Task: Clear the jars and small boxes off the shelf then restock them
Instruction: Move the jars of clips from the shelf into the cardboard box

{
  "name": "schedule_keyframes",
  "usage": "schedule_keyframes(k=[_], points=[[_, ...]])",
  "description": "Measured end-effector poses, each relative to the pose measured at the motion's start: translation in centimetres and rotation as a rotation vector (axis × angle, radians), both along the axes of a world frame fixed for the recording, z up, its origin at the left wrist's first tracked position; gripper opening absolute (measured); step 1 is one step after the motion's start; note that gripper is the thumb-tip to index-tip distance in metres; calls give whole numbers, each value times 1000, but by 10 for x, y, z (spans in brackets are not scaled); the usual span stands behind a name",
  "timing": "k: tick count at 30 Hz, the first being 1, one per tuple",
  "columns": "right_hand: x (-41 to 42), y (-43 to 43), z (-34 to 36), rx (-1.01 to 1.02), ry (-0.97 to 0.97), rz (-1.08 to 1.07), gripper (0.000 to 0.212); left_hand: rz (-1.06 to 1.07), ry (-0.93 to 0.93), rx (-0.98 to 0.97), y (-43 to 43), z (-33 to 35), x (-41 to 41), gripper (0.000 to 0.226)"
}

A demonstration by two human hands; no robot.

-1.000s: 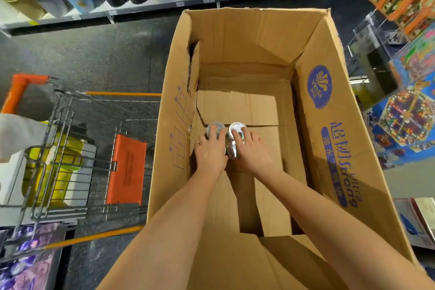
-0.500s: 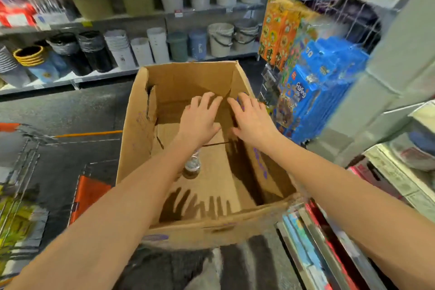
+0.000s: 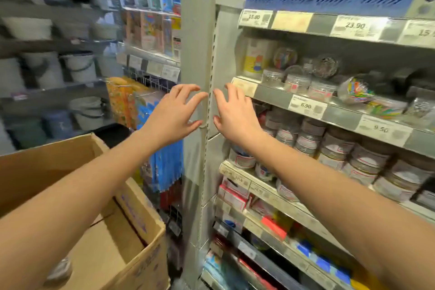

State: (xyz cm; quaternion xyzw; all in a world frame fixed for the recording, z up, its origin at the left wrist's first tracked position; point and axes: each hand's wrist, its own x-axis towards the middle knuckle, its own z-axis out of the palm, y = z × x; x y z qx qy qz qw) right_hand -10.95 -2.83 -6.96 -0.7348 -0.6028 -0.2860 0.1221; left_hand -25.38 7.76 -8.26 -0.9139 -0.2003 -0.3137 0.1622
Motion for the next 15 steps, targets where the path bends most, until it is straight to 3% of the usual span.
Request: schedule_keyframes(k=[7,15], points=[[64,-35,26,88,-53,-227,57,-212,-119,-30,-12,37,100,59],[125,-28,34,103,-63,-506,51,-312,-86,33,13,54,190,56]])
